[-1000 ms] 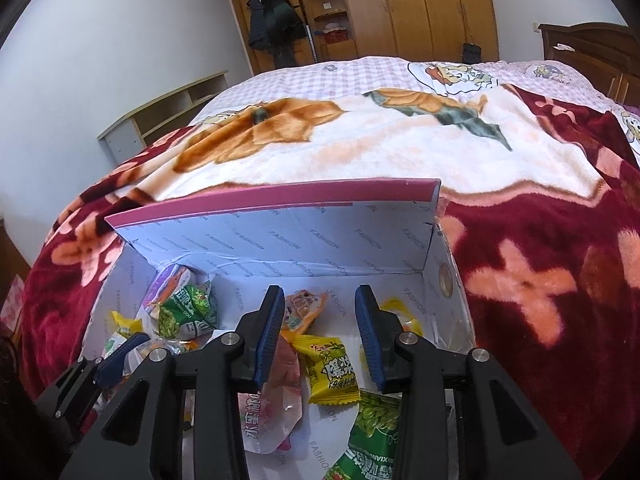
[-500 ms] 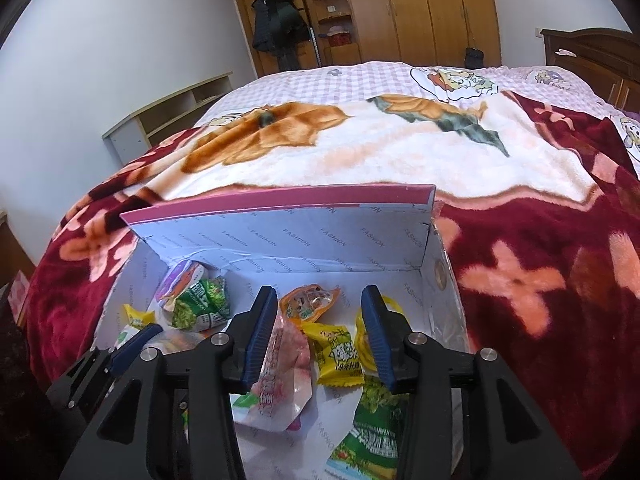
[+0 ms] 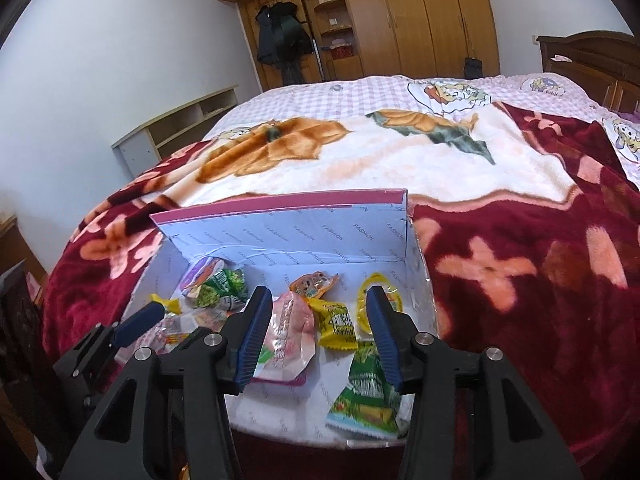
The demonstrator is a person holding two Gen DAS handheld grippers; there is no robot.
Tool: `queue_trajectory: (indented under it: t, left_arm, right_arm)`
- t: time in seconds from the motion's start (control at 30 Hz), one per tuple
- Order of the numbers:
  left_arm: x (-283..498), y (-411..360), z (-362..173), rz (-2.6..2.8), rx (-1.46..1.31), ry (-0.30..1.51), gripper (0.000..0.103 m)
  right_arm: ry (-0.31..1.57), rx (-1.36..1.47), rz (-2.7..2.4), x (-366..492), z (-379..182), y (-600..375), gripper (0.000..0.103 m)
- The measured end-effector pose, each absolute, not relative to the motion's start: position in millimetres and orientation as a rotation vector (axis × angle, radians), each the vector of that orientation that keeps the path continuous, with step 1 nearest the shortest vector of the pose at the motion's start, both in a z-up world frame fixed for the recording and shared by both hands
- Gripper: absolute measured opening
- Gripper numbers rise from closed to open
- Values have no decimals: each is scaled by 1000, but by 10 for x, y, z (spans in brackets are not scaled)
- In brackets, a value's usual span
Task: Organize snacks
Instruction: 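Withdraw both tools toward the orange bread packet on the blanket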
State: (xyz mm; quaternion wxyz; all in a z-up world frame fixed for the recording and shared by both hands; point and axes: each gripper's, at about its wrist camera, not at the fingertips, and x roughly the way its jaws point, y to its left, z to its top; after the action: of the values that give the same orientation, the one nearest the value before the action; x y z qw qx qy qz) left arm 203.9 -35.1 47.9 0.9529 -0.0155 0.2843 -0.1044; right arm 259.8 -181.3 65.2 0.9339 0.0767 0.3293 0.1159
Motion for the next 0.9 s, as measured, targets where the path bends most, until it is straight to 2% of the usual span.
queue_trajectory:
  t: [0.9]
  left_arm:
    - [1366, -152, 575, -160, -37, 646, 76]
  right_arm:
    - [662, 204, 280, 1774, 608, -1843, 51]
